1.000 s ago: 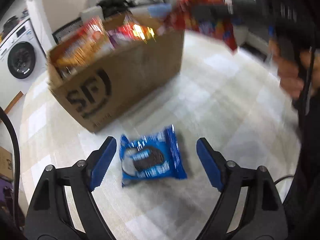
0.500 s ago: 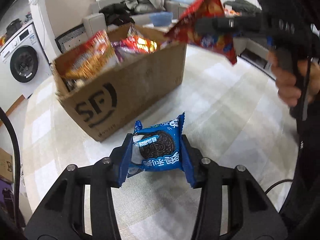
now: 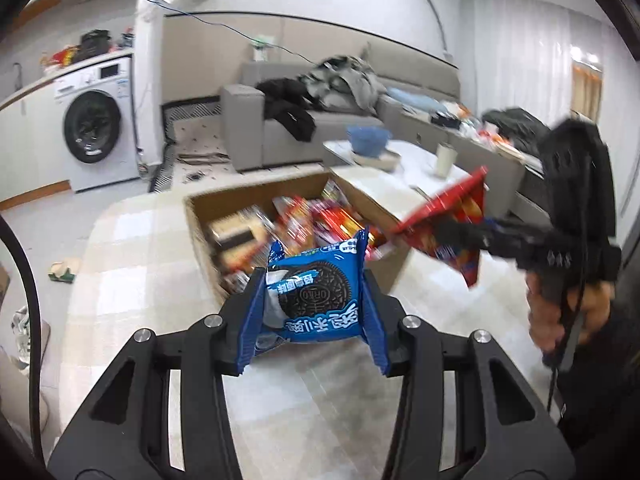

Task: Organize snacks
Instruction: 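Carry the chip bag with the right gripper and Oreo packet with the left over the box, then drop the Oreo packet into the box with the left gripper while the right drops the chip bag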

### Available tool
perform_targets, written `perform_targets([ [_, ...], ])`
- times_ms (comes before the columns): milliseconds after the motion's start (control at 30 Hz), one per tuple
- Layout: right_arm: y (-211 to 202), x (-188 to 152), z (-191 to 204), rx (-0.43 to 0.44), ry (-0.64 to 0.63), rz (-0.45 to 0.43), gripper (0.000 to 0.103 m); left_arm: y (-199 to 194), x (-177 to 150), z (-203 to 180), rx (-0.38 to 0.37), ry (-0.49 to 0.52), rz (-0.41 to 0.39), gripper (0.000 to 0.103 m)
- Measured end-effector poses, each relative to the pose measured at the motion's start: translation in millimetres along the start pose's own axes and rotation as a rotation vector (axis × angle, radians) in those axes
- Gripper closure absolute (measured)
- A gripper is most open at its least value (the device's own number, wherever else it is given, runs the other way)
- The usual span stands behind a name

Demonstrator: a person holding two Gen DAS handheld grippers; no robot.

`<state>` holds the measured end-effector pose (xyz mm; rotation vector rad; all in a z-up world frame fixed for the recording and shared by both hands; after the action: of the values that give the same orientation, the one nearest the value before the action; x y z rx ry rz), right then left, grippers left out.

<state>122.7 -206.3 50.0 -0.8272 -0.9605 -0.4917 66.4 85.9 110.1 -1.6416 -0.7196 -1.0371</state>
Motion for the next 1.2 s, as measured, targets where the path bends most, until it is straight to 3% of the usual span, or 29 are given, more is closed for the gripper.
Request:
perform_targets([
  [233,26.7,10.8,1.6,-0.023,0.013,-0.021,0.037,18.2,35.6,28.2,0.109,-0.016,-0.026,0.061],
  [467,60.7,29.6,9.2,-0.101,-0.04,-0.058,0.037,73.6,53.8,41.7,0.179,-0.014,-0.02,0.061],
  [700,106.3,28.7,25.2,-0.155,-0.136,-0.001,0.036,133.6,50.5,45.3,0.209,0.005,0.018,0.058],
  [767,109.4,27.9,26.6,-0.16,-0.15,-0.009,0.034,143.4,48.7,49.5,0.221,0.006,0.035,0.053],
  [867,106.0,23.9,27.2,-0.158,-0.169,-0.006,0.02,148.4,45.5,58.3,0.188,-0.036,0.042,0.04],
  [933,99.7,22.1,24.6,-0.159,-0.167,-0.018,0.017,150.1,42.9,60.2,0.193,-0.037,0.035,0.022],
  [1033,88.1,19.1,16.5,-0.168,-0.154,-0.026,0.016,150.7,38.8,58.9,0.189,-0.025,0.033,0.022],
  [1100,79.1,16.9,11.5,-0.162,-0.134,-0.036,0.009,143.7,33.8,53.7,0.182,-0.018,0.028,0.021],
  [1200,67.9,13.0,6.5,-0.149,-0.108,-0.038,0.002,129.4,27.3,43.2,0.185,0.01,0.013,0.014],
])
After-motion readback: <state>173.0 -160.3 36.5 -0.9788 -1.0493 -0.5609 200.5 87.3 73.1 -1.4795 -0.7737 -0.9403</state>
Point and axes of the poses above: each gripper's, at about its wrist camera, not at the fingertips, and y roughly the way its jaws point, z to its left, x to its top, the point moved 3 cm from there along y, roughly the way its jaws point, and after that the axes turned 6 degrees about -z, right-handed, at the moved point
